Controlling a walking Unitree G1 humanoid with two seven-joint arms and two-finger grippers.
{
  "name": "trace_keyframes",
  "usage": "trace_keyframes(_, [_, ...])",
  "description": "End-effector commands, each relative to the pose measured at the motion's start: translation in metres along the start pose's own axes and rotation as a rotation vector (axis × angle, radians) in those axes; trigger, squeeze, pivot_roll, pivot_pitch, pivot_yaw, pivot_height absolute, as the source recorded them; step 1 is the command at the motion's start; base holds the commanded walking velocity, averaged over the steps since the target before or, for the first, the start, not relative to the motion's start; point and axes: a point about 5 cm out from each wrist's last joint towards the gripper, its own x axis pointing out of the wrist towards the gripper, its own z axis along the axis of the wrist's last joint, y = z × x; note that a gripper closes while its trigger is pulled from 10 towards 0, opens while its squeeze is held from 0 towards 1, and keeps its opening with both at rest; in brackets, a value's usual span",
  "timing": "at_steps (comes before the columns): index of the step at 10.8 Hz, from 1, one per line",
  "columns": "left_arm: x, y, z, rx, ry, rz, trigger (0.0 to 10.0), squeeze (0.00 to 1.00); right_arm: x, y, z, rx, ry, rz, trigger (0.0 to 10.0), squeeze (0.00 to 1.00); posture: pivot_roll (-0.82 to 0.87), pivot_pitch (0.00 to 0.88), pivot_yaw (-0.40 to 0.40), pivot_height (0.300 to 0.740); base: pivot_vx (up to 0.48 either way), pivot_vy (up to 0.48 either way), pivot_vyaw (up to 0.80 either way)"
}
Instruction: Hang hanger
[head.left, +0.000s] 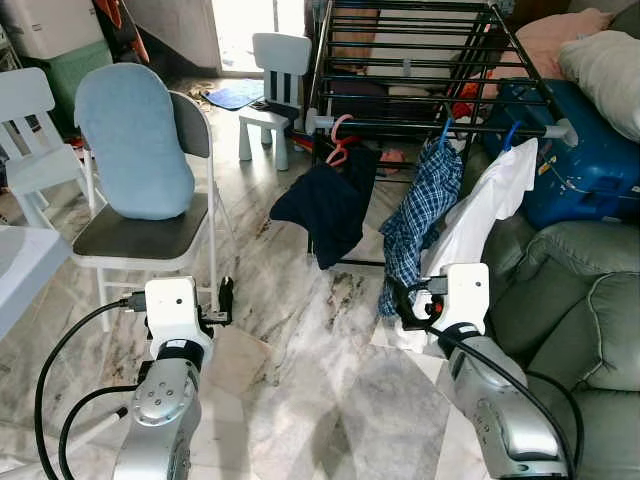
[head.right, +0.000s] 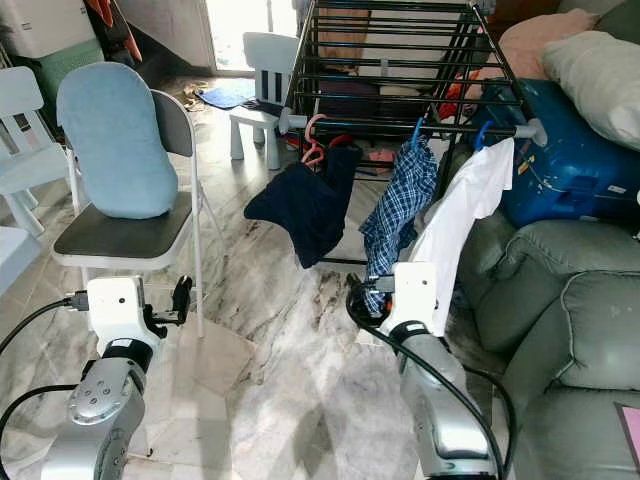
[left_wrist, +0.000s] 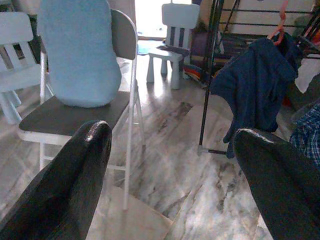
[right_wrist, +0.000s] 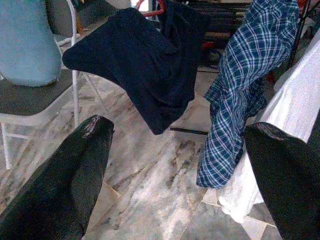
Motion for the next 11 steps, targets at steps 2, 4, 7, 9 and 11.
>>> trace_keyframes(2, [0.002,-0.003,0.004,-0.004,-0.010,-0.010,10.0,0.00,0.002,0.001,0.007,0.005,-0.011,0.007,10.0,0.00,-0.05,0.000,-0.015,0.740,0.000,0.000,0.00])
trace_keyframes(4, [0.003,-0.005,0.005,-0.023,-0.015,-0.018,10.0,0.00,0.002,0.002,0.007,0.004,-0.012,0.010,10.0,0.00,-0.07,0.000,-0.015,0.740,0.000,0.000,-0.80])
trace_keyframes(7, [0.010,-0.008,0.007,-0.015,-0.017,-0.037,10.0,0.00,0.004,0.004,0.010,0.010,-0.026,0.002,10.0,0.00,-0.07,0.000,0.001,0.740,0.000,0.000,0.00])
trace_keyframes(9, [0.011,-0.009,0.009,-0.024,-0.031,-0.057,10.0,0.00,0.004,0.004,0.009,0.011,-0.026,-0.003,10.0,0.00,-0.07,0.000,0.008,0.740,0.000,0.184,0.00])
trace_keyframes(11, [0.011,-0.011,0.008,-0.026,-0.022,-0.062,10.0,0.00,0.005,0.003,0.009,0.015,-0.028,-0.017,10.0,0.00,-0.07,0.000,0.010,0.740,0.000,0.480,0.00])
